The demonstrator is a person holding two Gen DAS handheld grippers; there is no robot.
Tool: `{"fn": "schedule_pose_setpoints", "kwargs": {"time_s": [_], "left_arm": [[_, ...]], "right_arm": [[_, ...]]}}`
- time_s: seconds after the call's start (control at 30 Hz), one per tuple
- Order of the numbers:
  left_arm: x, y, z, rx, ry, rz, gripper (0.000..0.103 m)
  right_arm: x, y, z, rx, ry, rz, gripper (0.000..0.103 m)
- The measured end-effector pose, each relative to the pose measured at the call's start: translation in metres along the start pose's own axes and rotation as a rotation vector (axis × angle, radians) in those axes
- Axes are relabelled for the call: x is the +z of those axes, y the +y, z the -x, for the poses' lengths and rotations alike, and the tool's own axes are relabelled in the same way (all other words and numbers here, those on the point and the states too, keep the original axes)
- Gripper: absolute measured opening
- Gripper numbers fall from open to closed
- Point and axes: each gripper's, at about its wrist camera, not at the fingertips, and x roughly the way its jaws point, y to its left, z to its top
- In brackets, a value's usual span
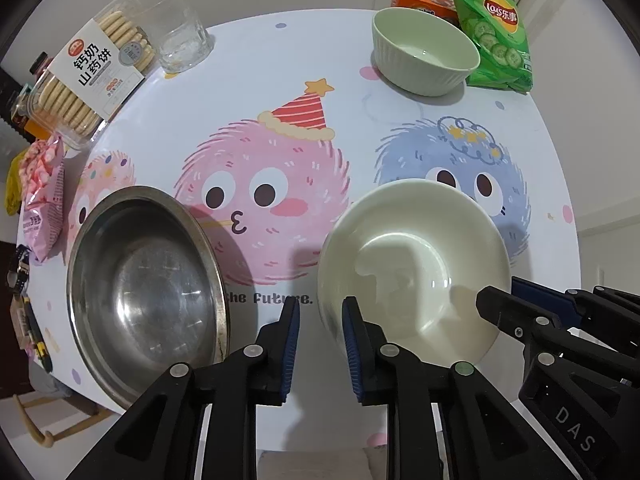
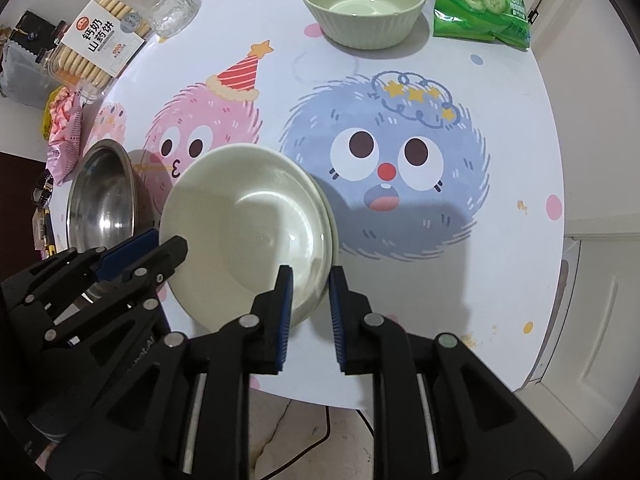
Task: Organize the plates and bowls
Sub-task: 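Withdraw both tools and move toward the next pale green bowl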
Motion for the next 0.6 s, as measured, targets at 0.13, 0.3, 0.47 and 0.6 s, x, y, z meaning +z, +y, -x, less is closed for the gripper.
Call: {"fn": "schedule_pose_setpoints", "kwargs": {"time_s": [0.13, 0.3, 0.47, 0.6], "left_arm": [[0.0, 0.0, 0.002, -0.013, -0.006, -0.007, 0.031], [0.001, 0.001, 0.008, -0.025, -0.023, -0.008, 0.058], [0.006, 0.009, 0.014, -0.052, -0.04, 0.011, 0.088], [0.01, 0.005, 0.016, -0.056, -0.049, -0.004, 0.094]], "right_arm": [[-0.001, -0.005, 0.004, 0.005, -0.01, -0.017, 0.029], [-0.005, -0.015, 0.012, 0.015, -0.04, -0.044, 0.06], [-0.007, -0.032, 0.022, 0.022, -0.075, -0.096, 0.08], [-0.006, -0.045, 0.029, 0.028, -0.095, -0.139, 0.082]]}}
